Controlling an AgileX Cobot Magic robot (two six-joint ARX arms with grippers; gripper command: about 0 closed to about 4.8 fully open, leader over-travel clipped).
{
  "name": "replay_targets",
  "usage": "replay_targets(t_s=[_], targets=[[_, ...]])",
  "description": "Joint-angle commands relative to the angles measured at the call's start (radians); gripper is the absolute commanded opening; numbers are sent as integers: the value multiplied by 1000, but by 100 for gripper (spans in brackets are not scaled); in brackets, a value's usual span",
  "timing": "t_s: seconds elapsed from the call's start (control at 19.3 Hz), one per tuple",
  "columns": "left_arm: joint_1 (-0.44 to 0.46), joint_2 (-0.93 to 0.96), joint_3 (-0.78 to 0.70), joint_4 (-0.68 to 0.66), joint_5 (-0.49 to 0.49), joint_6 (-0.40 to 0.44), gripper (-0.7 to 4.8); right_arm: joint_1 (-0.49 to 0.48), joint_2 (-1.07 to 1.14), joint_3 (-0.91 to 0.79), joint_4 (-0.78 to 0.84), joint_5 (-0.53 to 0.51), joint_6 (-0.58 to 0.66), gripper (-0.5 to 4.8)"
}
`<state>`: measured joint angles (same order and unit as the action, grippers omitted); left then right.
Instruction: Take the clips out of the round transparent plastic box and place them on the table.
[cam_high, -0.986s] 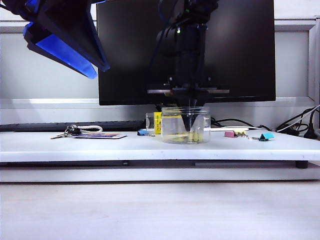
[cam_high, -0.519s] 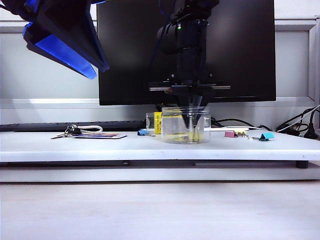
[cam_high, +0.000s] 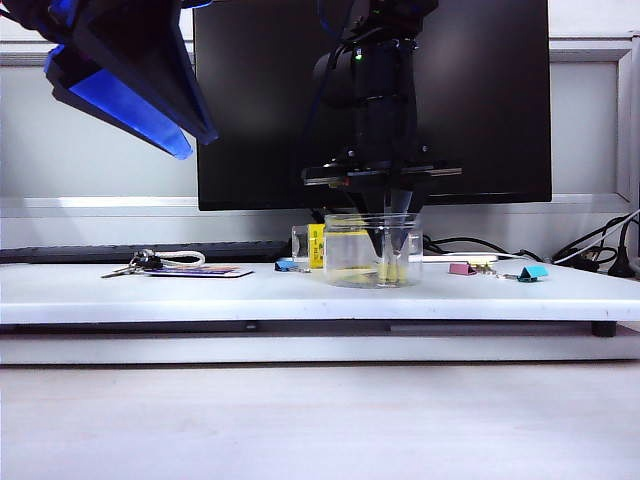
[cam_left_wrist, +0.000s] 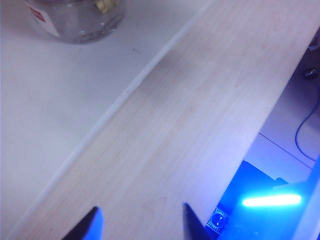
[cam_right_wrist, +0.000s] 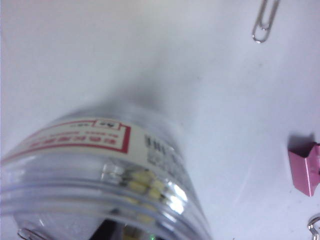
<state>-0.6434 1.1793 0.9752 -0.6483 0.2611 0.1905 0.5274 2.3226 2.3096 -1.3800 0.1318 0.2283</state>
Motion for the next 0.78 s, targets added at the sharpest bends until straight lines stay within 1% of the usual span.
replay_targets(t_s=[0.05, 0.26, 0.47, 0.78], targets=[[-1, -2, 3, 7, 5, 5, 214, 1, -8, 3, -6, 0, -5, 87], [-1, -2, 3, 7, 5, 5, 214, 1, -8, 3, -8, -3, -3, 91], [-1, -2, 3, 8, 5, 7, 214, 5, -9, 3, -8, -61, 9, 109], [-1, -2, 3, 8, 5, 13, 214, 11, -9, 1, -9, -59, 12, 109]])
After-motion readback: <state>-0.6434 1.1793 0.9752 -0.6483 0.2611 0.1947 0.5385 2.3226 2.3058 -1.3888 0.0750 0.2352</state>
